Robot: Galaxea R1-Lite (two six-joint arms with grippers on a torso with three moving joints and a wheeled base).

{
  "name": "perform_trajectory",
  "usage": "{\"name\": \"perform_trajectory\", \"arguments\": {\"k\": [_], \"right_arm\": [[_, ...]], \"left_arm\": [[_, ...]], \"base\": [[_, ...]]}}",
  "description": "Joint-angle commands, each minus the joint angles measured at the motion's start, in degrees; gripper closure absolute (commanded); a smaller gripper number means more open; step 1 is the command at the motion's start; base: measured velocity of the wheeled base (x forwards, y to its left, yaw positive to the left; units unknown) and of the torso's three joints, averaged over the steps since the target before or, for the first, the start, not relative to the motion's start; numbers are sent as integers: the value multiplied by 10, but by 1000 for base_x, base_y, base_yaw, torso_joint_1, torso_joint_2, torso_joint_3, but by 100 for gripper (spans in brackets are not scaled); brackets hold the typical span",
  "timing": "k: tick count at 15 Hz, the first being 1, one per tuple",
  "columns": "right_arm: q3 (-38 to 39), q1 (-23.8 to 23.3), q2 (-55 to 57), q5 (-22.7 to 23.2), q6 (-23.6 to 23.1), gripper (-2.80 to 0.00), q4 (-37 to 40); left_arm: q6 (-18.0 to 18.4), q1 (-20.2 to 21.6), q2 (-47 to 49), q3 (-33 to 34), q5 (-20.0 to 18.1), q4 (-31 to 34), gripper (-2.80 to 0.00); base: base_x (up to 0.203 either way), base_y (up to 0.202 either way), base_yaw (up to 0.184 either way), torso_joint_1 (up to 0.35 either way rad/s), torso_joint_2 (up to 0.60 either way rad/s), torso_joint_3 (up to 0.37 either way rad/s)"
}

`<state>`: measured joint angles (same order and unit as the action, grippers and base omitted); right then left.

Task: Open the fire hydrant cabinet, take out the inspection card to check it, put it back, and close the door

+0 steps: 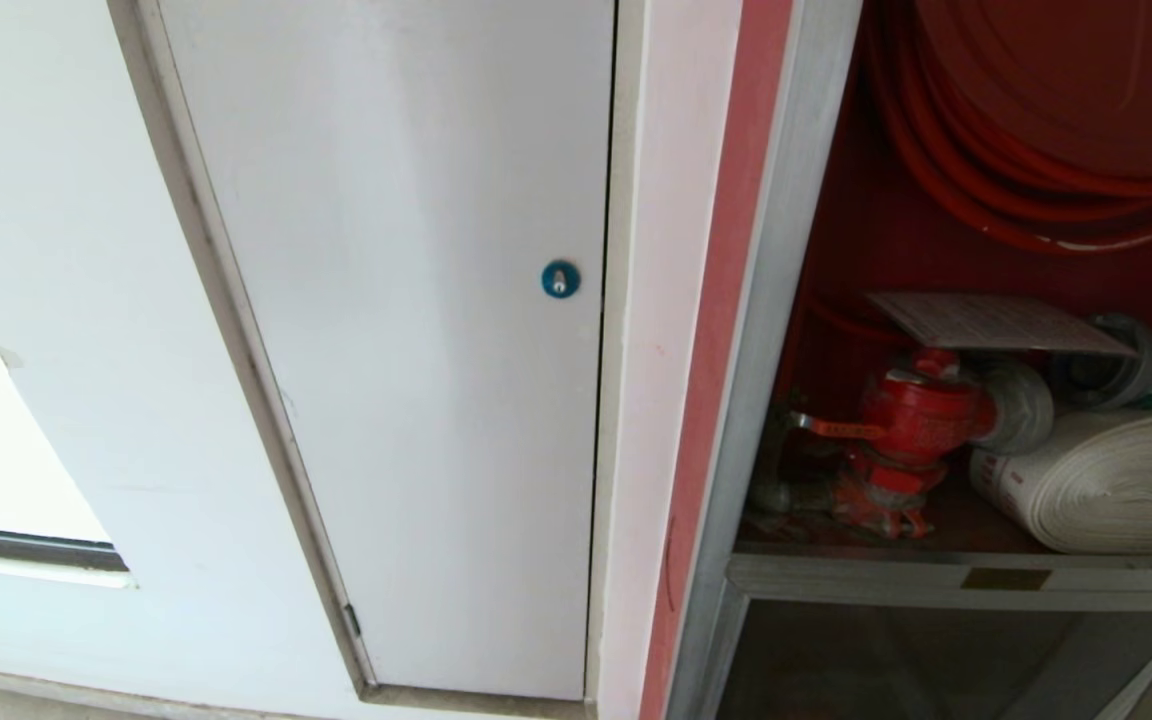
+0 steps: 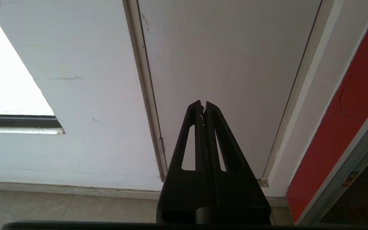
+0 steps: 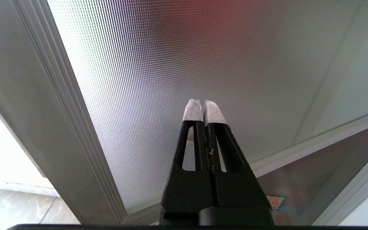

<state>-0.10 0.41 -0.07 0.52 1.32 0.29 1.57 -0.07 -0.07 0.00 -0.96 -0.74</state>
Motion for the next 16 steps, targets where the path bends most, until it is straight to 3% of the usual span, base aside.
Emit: {"name": "perform_trajectory", "arguments": {"k": [1, 3, 10, 16], "right_arm": [[0, 0, 1, 0, 0, 0, 0], [0, 0, 1, 0, 0, 0, 1], [0, 0, 1, 0, 0, 0, 1], [0, 0, 1, 0, 0, 0, 1]], "left_arm": [[0, 0, 1, 4, 0, 0, 0], [19, 0, 0, 4, -1, 0, 0], [0, 0, 1, 4, 0, -1, 0], [-2, 0, 1, 4, 1, 0, 0]], "base": [[0, 0, 0, 0, 0, 0], [0, 0, 0, 0, 0, 0], [0, 0, 0, 0, 0, 0], [-168, 0, 1, 5, 3, 3]]}}
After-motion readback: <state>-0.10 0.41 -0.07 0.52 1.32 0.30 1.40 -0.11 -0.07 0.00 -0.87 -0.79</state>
